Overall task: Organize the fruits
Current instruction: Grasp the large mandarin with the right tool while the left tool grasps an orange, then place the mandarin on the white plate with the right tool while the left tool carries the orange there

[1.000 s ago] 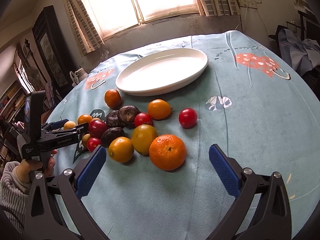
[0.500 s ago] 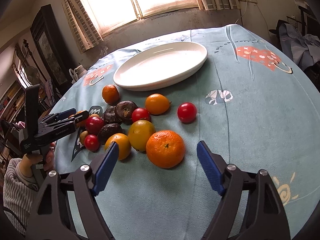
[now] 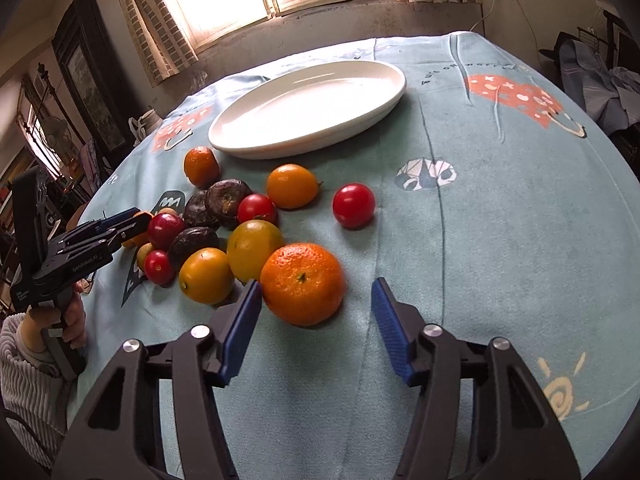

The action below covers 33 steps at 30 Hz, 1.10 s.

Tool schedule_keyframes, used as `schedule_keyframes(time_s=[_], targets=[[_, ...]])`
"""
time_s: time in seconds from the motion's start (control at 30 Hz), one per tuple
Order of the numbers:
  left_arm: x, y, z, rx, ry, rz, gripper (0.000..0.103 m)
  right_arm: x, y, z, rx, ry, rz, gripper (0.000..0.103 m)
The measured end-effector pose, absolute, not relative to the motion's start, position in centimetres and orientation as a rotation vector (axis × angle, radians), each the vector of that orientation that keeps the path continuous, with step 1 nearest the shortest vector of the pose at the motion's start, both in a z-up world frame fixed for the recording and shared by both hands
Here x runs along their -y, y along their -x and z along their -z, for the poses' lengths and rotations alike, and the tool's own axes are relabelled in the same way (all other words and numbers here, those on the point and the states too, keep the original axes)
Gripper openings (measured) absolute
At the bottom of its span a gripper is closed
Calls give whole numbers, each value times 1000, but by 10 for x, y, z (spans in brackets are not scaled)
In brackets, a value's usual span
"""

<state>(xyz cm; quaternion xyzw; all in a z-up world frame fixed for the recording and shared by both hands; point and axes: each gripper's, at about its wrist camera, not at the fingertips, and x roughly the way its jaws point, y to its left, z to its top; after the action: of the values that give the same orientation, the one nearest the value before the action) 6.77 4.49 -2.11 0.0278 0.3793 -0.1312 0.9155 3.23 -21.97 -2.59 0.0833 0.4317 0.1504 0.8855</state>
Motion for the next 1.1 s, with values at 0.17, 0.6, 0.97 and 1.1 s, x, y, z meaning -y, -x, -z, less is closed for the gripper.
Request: schedule_keyframes(time_s=[0.17, 0.6, 0.97, 1.1], targets=[[-44, -63, 21, -794, -82, 336, 50, 210, -36, 31, -938, -144, -351, 47], [-42, -56, 21, -795, -127, 345, 38, 211, -37, 32, -936, -83, -400, 42], [-44, -56, -9, -736, -23, 306, 36, 227, -36, 0, -812, -166, -389, 41], [-20, -86, -38, -697, 6, 324, 36, 216, -74, -27, -791, -157, -364, 41]])
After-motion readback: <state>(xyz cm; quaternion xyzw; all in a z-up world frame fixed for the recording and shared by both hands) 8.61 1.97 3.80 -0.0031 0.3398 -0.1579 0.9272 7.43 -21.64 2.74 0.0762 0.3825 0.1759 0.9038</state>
